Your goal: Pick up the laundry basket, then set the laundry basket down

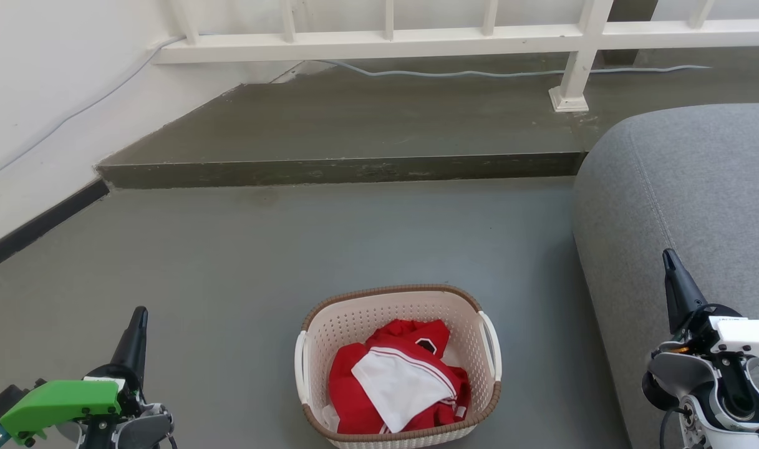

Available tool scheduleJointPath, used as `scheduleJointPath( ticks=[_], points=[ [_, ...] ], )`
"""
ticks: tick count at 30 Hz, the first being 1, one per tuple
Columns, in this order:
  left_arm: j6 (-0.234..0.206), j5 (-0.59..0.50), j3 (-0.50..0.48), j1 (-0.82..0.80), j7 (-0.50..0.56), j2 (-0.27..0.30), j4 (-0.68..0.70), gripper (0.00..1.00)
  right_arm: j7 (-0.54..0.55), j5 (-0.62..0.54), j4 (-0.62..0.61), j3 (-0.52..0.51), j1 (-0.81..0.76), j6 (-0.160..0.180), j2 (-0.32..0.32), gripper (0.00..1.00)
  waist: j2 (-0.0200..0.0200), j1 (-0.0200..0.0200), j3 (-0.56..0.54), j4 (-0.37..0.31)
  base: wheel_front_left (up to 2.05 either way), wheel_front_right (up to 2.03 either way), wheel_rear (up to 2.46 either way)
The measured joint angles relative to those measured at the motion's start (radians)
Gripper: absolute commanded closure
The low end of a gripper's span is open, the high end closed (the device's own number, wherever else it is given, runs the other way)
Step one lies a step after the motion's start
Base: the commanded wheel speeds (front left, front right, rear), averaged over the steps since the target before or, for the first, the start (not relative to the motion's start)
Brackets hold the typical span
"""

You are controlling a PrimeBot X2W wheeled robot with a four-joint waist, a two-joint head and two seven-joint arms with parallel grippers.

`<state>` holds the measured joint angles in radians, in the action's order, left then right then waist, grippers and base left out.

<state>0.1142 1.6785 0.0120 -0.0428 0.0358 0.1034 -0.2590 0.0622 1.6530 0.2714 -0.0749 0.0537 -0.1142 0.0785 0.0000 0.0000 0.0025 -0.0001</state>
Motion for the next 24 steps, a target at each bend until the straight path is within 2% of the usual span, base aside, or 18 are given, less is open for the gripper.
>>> scheduleJointPath(
  ticks=[24],
  points=[
    [0.002,0.000,-0.003,-0.001,0.000,-0.001,-0.012,1.00,0.000,0.000,0.004,-0.002,0.000,0.000,-0.001,1.00,0.0000,0.0000,0.000,0.000,0.00,0.00,0.00]
  ],
)
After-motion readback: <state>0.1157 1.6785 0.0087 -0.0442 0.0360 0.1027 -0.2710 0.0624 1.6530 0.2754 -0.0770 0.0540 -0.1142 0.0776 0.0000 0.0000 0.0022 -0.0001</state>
